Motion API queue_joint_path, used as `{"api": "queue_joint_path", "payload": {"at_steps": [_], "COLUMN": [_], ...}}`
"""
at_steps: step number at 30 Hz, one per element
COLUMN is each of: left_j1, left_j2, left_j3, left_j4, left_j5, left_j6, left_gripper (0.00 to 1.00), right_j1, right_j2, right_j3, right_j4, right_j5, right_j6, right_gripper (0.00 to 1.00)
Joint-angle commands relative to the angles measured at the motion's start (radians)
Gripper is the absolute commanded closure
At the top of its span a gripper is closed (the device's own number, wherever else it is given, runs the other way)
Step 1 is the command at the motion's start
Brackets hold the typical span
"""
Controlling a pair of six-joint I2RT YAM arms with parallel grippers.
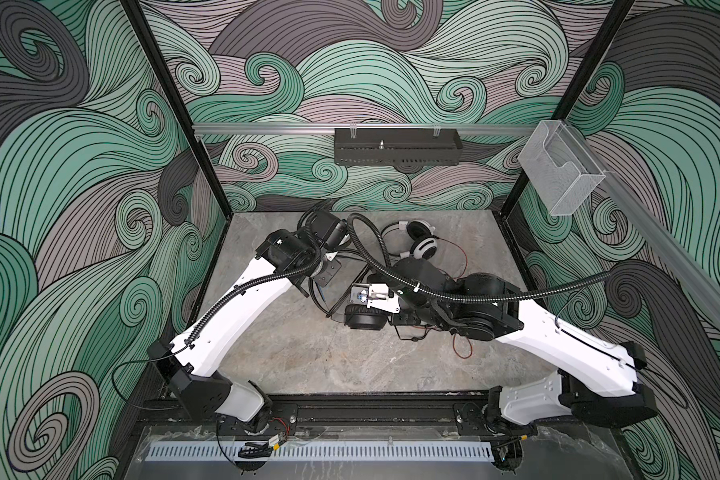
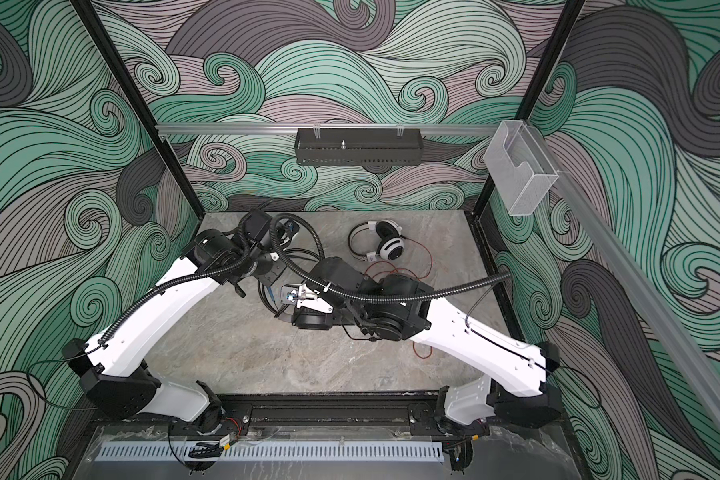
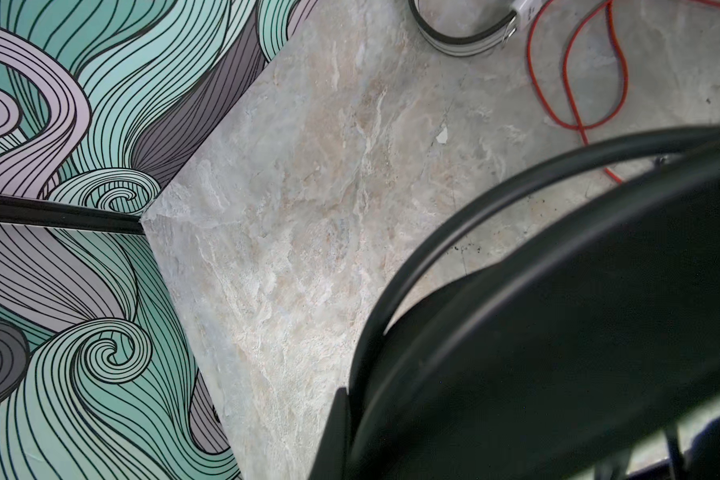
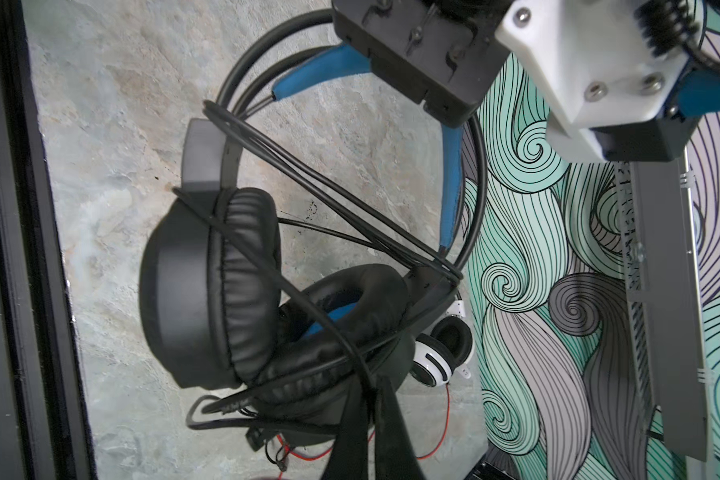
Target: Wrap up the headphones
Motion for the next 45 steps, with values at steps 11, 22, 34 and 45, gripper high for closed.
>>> {"api": "queue_joint_path", "payload": {"at_steps": [11,22,34,45], "left_j1": [-0.087,-0.087,-0.087,-0.087], "left_j2": [0.004,-0.029,-0.108,-0.149], "left_j3": [-0.026,-0.075,-0.081,-0.079], "left_j4": [-0.101,-0.084,-0.019,-0.094], "left_j5": [-0.028,0.178,-0.175,0.204], "left_j6": [0.070,0.073,0.037,0.093], "left_gripper": [1.00,1.00,1.00,1.00], "right_j1": [0.093,0.153,0.189,0.081], "right_j2": [-0.007,-0.163,-0.151,-0.066], "right_j3": [-0.054,-0.232,-0.205,-0.120], "right_j4": [0.111,0.215,0.147,0.227], "right_j5": [0.389,0.556,0.566,0.446], "right_j6": [-0.216,-0.421,-0.481,-0.408], "right_gripper": [1.00,1.00,1.00,1.00]}}
